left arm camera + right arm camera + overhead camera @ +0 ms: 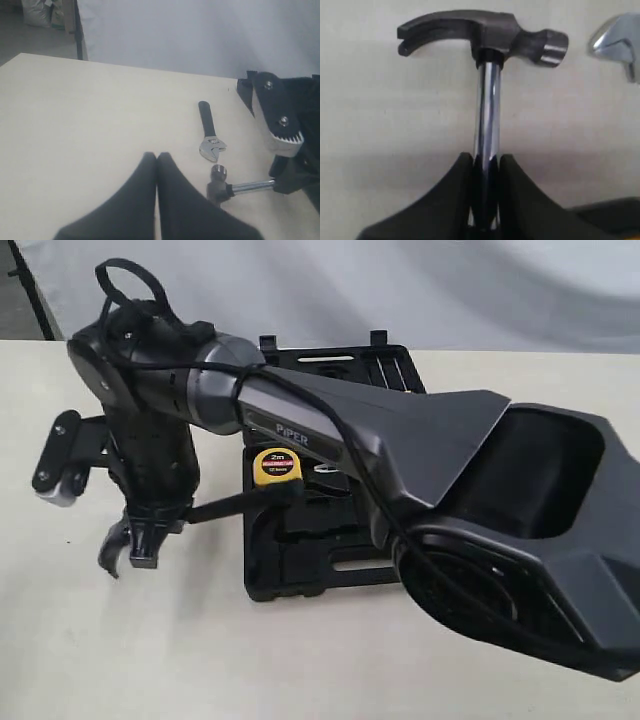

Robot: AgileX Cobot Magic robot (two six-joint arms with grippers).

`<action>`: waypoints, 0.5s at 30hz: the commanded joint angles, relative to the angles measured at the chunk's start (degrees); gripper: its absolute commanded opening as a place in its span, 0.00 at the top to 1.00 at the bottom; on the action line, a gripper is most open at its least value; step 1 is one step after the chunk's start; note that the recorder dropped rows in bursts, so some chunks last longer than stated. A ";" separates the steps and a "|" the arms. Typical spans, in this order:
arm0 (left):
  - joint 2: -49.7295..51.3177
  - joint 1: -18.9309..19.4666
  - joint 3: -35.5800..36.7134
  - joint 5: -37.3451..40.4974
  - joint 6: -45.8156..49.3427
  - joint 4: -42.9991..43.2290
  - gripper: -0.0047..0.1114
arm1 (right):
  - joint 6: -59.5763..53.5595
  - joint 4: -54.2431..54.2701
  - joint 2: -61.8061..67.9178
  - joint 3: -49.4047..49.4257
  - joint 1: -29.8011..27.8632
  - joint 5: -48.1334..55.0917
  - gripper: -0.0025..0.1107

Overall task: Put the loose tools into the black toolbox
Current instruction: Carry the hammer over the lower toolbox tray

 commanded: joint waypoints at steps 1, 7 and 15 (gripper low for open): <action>-0.46 0.19 0.53 -0.97 -0.59 -0.78 0.95 | -1.26 -4.44 -1.19 5.65 -1.49 -0.03 0.98; -0.46 0.19 0.53 -0.97 -0.59 -0.78 0.95 | 6.01 -10.96 -1.19 8.29 -1.72 -0.03 0.85; -0.46 0.19 0.53 -0.97 -0.59 -0.78 0.95 | 10.73 -8.04 -1.19 8.29 -2.25 -3.47 0.44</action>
